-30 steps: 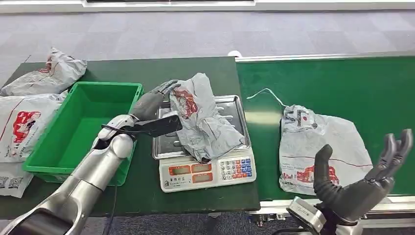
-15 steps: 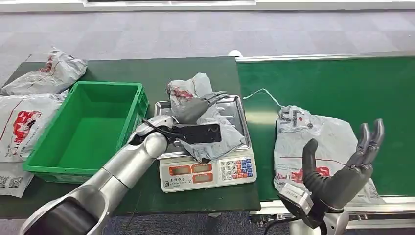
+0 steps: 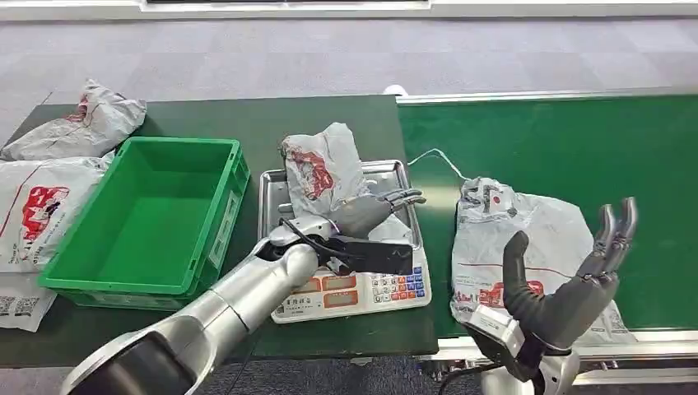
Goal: Moved the parcel from conveyor to table for the left to box.
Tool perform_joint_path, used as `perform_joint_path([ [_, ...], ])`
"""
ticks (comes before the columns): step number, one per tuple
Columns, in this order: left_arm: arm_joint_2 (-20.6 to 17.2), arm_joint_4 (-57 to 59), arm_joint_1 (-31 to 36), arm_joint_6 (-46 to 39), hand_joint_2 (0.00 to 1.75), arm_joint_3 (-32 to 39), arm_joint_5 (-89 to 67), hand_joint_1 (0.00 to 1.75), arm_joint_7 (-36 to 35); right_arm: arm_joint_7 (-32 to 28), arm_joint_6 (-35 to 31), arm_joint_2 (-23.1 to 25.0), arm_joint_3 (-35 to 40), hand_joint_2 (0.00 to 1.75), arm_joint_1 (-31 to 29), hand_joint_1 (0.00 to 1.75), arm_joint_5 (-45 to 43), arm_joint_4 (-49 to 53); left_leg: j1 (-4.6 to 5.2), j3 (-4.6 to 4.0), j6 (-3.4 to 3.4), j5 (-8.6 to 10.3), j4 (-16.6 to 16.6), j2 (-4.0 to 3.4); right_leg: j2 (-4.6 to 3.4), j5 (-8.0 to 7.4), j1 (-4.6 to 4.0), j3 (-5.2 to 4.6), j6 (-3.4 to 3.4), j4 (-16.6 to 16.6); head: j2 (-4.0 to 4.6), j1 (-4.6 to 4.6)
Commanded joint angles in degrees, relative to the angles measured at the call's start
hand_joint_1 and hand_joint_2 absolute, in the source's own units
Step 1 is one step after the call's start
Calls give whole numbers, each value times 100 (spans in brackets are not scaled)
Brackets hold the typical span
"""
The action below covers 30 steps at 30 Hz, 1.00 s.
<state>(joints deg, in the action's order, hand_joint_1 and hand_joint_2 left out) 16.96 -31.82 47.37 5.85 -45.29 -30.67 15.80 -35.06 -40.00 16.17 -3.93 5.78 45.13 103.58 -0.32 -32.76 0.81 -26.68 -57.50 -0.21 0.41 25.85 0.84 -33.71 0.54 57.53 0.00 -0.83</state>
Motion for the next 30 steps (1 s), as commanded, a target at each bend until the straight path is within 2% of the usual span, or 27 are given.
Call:
perform_joint_path([
  [1,48,1502,-147,-432,175,-709,-319,0,-331,295,0,-588,601,175,-551,0,18,-501,-2,26,-4,5,24,-23,-27,-15,-2,19,-3,-28,0,0],
  [4,-123,1610,-342,-501,175,-560,-285,0,-503,171,0,-677,721,175,-760,0,-153,-819,-4,19,0,0,13,-25,-28,-10,-4,11,-4,-16,0,-2],
  [10,-231,1684,-556,-584,175,-518,-412,0,-668,170,0,-796,987,175,-1044,0,-282,-1219,-7,26,-1,3,23,-41,-45,-18,-9,14,-6,-25,0,-2],
  [18,-228,1682,-553,-582,175,-516,-413,0,-666,173,0,-796,986,175,-1052,0,-282,-1227,-3,28,0,0,13,-19,-20,-6,-3,28,-3,-10,0,0],
  [23,-247,1692,-598,-508,175,-489,-422,0,-702,184,0,-833,1069,175,-1112,0,-337,-1278,-6,37,0,7,24,-29,-30,-17,-7,36,-6,-24,0,0],
  [24,-263,1652,-620,-545,175,-451,-421,175,-663,216,0,-882,1121,175,-1165,0,-395,-1314,-6,34,-1,9,27,-34,-37,-21,-8,34,-7,-27,0,-2],
  [30,-326,1611,-572,-498,175,-204,-365,175,-563,206,0,-979,1282,175,-1285,0,-580,-1480,-4,25,-1,1,18,-27,-27,-10,-5,51,-3,-13,0,0],
])
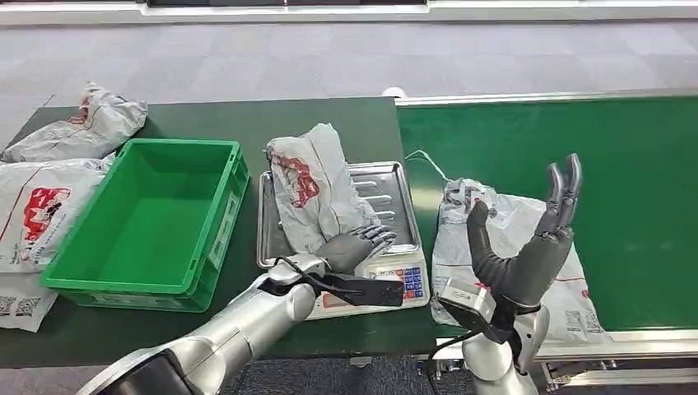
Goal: Moved the parcel from conveyor to table for the left to box.
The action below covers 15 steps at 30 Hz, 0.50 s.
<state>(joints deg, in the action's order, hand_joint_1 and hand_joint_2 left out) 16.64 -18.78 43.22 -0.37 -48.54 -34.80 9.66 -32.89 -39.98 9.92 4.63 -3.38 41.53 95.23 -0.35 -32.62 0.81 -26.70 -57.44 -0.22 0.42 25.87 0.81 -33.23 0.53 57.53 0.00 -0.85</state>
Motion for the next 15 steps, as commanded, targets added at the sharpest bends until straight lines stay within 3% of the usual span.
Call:
perform_joint_path([
  [1,-296,302,-150,122,175,136,49,175,55,-6,-2,-362,433,175,-395,0,-226,-660,-2,7,-2,7,18,-31,-35,-18,-3,2,-4,-20,0,0],
  [15,-280,221,-169,180,175,253,-80,175,149,59,-2,-453,513,175,-422,0,-273,-665,1,46,-2,1,15,-14,-19,-6,1,28,-1,-15,0,2],
])
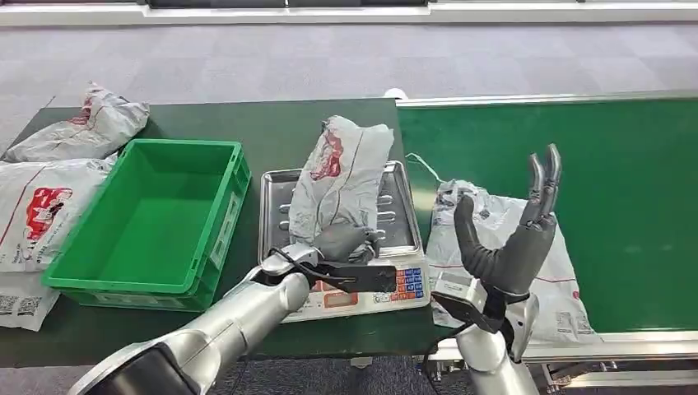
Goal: Moved the parcel from conveyor to table for the left to box.
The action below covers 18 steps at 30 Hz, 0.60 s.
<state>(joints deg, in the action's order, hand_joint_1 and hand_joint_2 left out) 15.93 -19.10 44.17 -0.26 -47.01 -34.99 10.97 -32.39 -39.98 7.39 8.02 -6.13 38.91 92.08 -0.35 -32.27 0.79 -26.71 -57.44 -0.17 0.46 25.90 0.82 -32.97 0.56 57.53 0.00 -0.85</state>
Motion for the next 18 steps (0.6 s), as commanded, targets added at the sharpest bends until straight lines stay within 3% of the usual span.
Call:
perform_joint_path([
  [1,-219,253,-270,172,175,107,-60,175,21,4,-2,-188,202,175,-135,0,-3,-330,-2,8,-1,7,24,-25,-29,-16,-3,1,-5,-26,0,2],
  [18,-283,175,-266,72,175,415,-164,175,39,143,-2,-250,308,175,-191,0,84,-250,-2,17,-1,7,18,-23,-26,-15,-3,-1,-3,-19,0,2],
])
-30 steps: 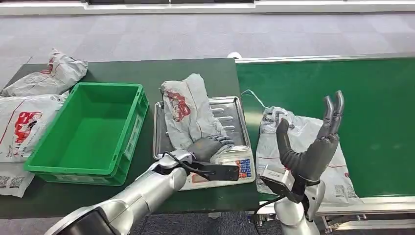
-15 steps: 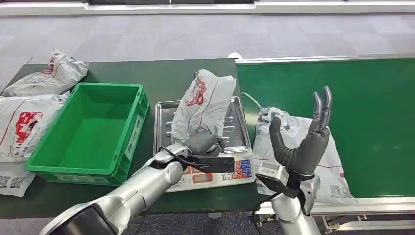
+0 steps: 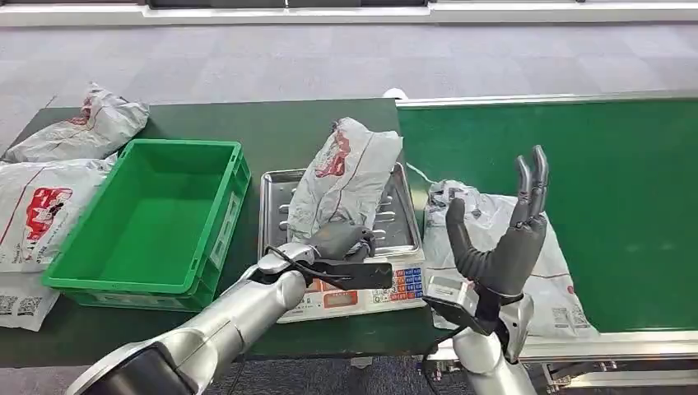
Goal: Moved the parcel from conveyor to table for the left to box.
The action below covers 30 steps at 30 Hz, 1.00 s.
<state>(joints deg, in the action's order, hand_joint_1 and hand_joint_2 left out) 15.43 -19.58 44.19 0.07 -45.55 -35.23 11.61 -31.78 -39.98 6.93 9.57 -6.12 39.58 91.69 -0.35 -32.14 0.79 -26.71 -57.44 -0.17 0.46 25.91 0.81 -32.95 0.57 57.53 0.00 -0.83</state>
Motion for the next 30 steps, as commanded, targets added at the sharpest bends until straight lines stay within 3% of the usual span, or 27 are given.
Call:
perform_joint_path([
  [1,-262,146,-242,-191,175,260,-259,175,38,99,-2,-199,158,175,-190,0,25,-193,1,6,-1,1,9,-16,-19,-7,1,0,-2,-8,0,0],
  [4,-394,-163,-12,-1018,175,199,-678,175,205,141,-2,-163,108,175,-68,0,139,-33,-1,-3,0,8,11,-17,-21,-14,-2,-10,-5,-12,0,0],
  [7,-831,-1023,566,-1550,175,204,-1392,175,-31,160,-2,-166,54,175,136,0,207,185,-3,-9,1,7,1,-16,-18,-12,-4,-24,-6,-1,0,-2],
  [10,-1202,-1974,960,-1061,175,430,-1989,175,-224,51,-2,-103,-95,175,226,0,257,166,-9,-51,8,16,-19,-1,-3,-16,-11,-66,-14,14,0,-2],
  [16,-1365,-2746,1389,-431,175,480,-2708,175,-158,-113,-2,50,-418,175,738,0,377,593,-13,-78,13,32,-12,5,-1,-26,-16,-91,-15,7,-2,0],
  [21,-1431,-2928,1217,-269,175,459,-2598,175,-58,-69,-2,-48,-432,175,985,0,472,674,-9,-69,9,29,-2,2,-5,-25,-11,-81,-13,-2,0,2],
  [23,-1440,-2867,1298,-465,175,290,-2677,175,-9,-445,-2,143,-614,175,1092,0,294,773,-5,-59,8,30,8,-1,-7,-27,-3,-73,-12,-9,0,-2],
  [30,-1662,-3253,1369,-662,175,374,-2673,175,-185,-374,-2,258,-647,175,1159,0,454,953,-5,-77,10,26,-6,-5,-9,-25,-4,-95,-11,5,0,0],
])
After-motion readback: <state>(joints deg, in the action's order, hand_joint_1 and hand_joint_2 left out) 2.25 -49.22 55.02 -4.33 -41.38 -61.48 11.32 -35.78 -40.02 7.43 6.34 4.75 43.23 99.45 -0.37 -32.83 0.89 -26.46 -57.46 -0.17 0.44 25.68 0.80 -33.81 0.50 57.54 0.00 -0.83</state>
